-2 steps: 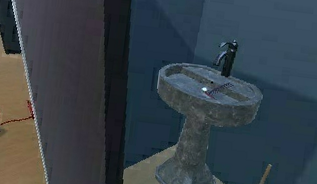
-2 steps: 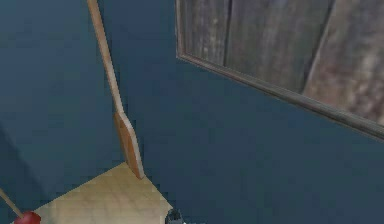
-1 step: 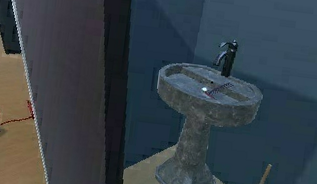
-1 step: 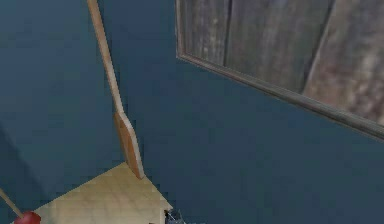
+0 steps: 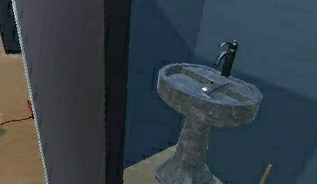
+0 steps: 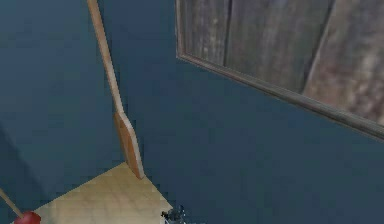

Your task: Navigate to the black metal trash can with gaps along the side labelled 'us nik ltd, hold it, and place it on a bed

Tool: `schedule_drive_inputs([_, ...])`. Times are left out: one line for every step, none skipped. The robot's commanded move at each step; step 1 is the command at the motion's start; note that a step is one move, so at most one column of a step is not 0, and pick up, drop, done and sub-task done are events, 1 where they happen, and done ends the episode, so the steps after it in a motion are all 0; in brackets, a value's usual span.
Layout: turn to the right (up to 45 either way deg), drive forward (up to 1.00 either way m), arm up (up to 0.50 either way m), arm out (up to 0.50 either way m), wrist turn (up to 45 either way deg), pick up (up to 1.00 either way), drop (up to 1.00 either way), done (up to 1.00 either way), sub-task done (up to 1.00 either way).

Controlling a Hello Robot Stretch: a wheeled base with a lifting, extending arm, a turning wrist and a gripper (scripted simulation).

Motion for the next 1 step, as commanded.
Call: schedule_drive_inputs([0.0, 0.0, -0.3, 0.0, 0.0, 0.0, 0.0, 0.0, 0.0])
